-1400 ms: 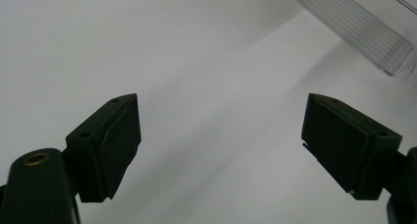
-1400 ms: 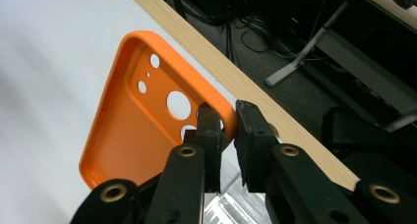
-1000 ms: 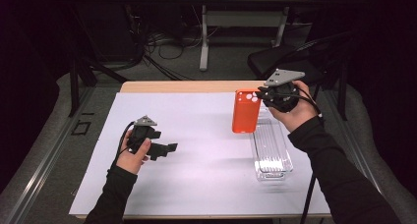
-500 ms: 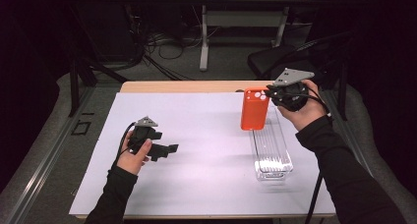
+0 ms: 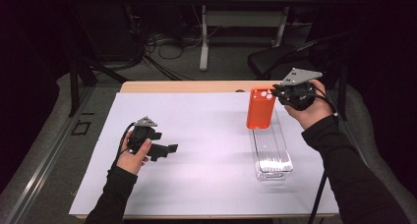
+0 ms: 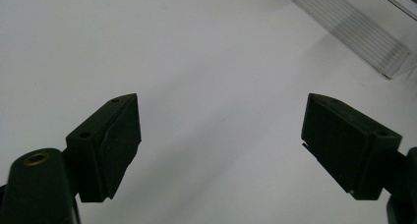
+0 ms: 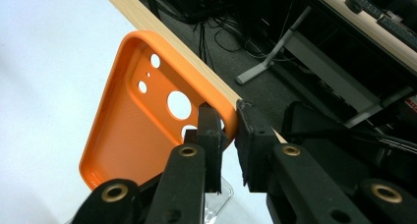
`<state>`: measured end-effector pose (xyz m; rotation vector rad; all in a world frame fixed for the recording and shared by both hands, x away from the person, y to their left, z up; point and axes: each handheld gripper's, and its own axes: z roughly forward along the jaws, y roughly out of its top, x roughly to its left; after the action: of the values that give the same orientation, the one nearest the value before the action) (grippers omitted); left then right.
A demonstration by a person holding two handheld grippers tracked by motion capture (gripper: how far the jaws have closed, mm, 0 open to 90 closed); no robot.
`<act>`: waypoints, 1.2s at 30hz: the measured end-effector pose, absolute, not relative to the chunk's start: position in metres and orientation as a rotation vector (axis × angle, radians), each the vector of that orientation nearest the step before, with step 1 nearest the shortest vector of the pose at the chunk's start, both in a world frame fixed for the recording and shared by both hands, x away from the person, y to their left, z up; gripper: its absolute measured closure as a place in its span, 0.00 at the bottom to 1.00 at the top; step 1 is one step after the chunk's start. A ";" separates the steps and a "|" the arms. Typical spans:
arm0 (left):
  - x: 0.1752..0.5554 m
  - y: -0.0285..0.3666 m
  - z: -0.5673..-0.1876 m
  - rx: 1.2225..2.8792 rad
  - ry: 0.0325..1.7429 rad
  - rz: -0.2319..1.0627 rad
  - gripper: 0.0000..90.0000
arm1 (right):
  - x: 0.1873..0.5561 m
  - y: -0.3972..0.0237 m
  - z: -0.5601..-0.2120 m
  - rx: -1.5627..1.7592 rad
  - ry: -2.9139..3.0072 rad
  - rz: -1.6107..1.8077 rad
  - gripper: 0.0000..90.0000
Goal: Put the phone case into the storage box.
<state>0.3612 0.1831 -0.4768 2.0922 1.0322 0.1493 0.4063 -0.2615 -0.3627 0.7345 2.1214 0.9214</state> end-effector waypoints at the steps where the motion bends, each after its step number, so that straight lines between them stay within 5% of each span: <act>1: 0.361 0.183 -0.477 2.091 1.036 0.148 0.17 | 0.407 -0.263 -0.363 0.733 2.122 0.919 0.91; 36: 0.363 0.182 -0.482 2.097 1.049 0.138 0.17 | 0.420 -0.288 -0.389 0.723 2.050 0.908 0.91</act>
<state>0.3631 0.1820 -0.4822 2.0972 1.0490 0.1380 0.4204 -0.2879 -0.3885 0.7226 2.0497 0.9078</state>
